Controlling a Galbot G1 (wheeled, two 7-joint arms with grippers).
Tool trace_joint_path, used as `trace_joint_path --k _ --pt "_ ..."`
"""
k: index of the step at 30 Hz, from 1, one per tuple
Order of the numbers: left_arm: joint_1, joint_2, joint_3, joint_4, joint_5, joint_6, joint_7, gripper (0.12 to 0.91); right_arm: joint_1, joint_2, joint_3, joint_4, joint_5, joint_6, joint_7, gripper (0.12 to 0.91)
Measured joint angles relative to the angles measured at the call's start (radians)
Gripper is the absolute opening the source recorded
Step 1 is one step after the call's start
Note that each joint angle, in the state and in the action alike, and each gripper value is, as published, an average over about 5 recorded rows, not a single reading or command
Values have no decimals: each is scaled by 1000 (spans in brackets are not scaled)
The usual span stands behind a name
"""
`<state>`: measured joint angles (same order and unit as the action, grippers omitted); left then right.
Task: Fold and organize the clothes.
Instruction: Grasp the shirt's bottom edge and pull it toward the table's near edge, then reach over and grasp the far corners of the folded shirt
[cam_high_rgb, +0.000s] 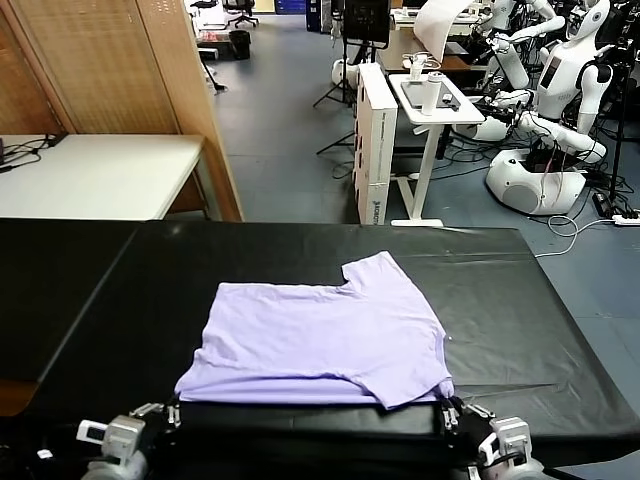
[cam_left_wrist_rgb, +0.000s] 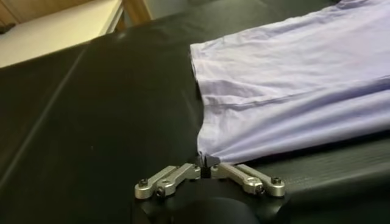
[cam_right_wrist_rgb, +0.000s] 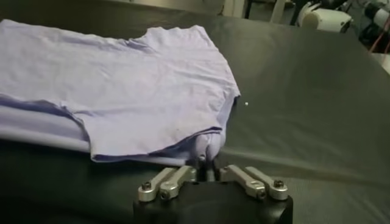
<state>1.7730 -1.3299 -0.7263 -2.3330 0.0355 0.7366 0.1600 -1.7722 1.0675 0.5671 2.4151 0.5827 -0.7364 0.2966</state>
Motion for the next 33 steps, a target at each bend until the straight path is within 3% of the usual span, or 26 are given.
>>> trace_joint_path --k 3,7,12,15,18,22,26,30,33 --pt "6 -2 -1 -19 -2 0 -2 633 -1 -1 18 15 42 0 24 891" --pt "10 -3 -6 -39 -1 0 -3 843 6 0 45 32 110 0 67 906" --pt "11 -6 -18 -62 -4 0 -9 905 40 3 70 27 194 9 122 907" --pt "-3 -7 -26 -67 -43 0 -44 906 74 -1 80 13 252 59 148 907" --pt "-33 -5 -31 -60 -128 0 -92 907 111 -12 85 -12 276 141 118 907" --pt "-99 6 -24 -28 -282 -22 -167 907 169 -33 75 -74 254 225 30 907" --pt "-172 25 -4 35 -378 -147 -209 907 262 -59 50 -166 236 244 -30 907" --pt "-239 47 21 105 -443 -254 -230 907 381 -85 2 -265 196 242 -82 907" --pt "-291 64 42 157 -457 -319 -231 907 469 -92 -49 -330 166 236 -98 907"
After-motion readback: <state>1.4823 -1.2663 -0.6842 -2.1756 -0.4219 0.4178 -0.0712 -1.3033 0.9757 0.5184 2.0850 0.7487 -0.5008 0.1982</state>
